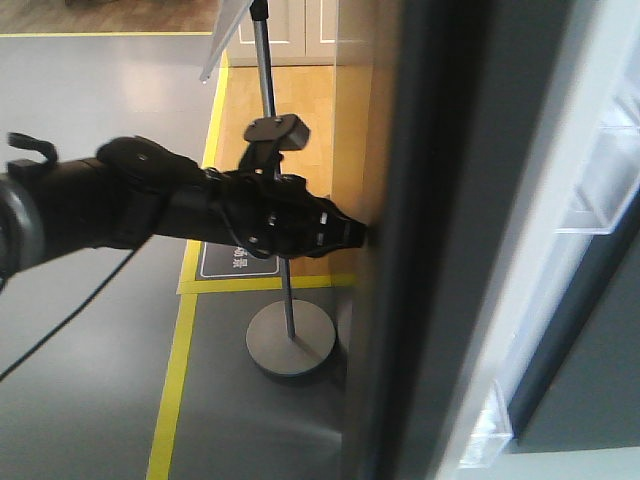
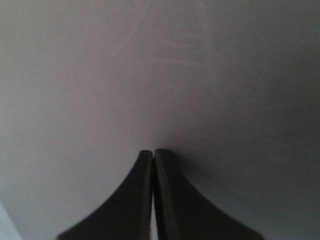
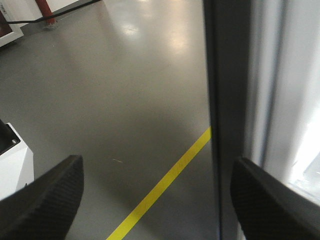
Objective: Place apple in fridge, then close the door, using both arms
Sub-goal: 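Push the fridge door closed with the left gripper, then pull the left gripper back away from the closed door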
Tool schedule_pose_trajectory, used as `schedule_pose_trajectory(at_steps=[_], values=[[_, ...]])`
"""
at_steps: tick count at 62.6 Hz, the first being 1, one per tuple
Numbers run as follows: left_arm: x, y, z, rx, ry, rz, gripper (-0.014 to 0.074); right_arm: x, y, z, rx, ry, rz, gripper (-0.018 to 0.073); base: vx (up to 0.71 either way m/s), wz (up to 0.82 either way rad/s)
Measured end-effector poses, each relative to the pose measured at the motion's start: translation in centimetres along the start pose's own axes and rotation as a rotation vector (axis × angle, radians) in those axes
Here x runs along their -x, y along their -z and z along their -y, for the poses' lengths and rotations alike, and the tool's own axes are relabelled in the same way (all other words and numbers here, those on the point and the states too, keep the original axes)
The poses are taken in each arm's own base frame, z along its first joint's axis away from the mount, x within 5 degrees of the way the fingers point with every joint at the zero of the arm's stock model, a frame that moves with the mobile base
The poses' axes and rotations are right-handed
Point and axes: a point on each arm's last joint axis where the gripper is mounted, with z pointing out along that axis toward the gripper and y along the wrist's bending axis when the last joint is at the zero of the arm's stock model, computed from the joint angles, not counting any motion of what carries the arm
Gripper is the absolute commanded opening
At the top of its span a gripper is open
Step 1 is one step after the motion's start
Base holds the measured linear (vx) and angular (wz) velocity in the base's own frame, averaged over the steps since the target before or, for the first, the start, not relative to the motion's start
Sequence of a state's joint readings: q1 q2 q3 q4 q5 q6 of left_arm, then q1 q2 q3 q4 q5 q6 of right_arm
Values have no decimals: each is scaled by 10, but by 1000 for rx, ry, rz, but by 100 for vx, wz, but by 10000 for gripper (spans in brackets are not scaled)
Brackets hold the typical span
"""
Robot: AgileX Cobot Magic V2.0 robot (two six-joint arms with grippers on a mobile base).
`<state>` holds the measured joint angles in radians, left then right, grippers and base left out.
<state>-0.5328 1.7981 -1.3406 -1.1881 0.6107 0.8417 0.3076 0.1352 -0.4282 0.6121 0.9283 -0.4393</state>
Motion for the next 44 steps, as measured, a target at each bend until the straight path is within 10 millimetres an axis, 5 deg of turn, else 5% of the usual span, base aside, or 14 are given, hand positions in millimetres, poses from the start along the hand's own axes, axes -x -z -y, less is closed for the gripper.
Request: schedule_pose_trajectory(at_steps=[19,44], values=[[-21,-34,25,-87,-2,-52,-6,0,0,0,0,0,0,576,0,0],[-17,-21,28,-10,-121,-70,-6,0,0,0,0,0,0,576,0,0]])
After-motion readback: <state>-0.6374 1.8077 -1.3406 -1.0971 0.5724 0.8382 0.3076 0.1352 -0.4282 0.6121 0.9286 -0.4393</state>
